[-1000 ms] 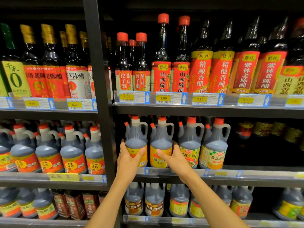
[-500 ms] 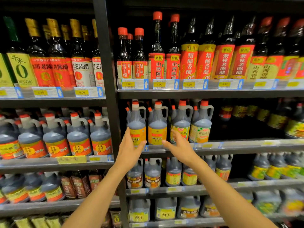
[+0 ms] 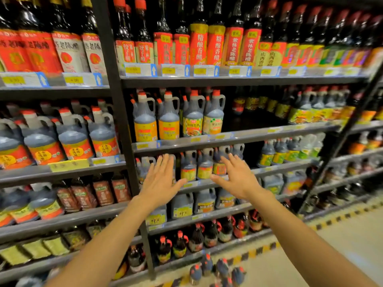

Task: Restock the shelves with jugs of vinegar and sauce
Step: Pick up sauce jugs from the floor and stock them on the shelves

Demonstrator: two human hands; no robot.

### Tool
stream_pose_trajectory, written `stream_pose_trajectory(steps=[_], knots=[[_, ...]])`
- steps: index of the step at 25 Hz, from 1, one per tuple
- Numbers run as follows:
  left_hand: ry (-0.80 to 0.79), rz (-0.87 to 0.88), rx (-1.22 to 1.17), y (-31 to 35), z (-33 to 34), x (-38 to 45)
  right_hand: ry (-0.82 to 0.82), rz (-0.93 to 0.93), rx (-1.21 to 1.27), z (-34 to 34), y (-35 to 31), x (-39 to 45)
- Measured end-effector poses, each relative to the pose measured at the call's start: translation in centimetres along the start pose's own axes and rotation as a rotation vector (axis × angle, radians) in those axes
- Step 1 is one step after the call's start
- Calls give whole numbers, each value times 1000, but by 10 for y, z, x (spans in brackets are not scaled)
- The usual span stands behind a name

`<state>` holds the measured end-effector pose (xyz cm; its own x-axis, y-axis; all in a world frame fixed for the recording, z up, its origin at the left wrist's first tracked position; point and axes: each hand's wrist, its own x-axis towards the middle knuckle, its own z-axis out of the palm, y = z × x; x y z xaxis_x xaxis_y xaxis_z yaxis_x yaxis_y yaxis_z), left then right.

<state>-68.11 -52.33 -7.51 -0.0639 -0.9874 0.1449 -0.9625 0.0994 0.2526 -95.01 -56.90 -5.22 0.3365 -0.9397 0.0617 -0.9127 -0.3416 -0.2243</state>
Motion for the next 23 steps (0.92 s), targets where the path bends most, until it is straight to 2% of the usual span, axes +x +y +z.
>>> stream_pose_trajectory(steps=[7, 16, 23], knots=[[-68, 38, 180, 67, 43, -31, -41, 60, -143, 13, 82, -77], [-136, -31, 185, 170, 134, -44, -127, -9, -94, 38, 209, -123], [-318, 21, 126, 209, 221, -64, -234, -24, -40, 97, 273, -141]])
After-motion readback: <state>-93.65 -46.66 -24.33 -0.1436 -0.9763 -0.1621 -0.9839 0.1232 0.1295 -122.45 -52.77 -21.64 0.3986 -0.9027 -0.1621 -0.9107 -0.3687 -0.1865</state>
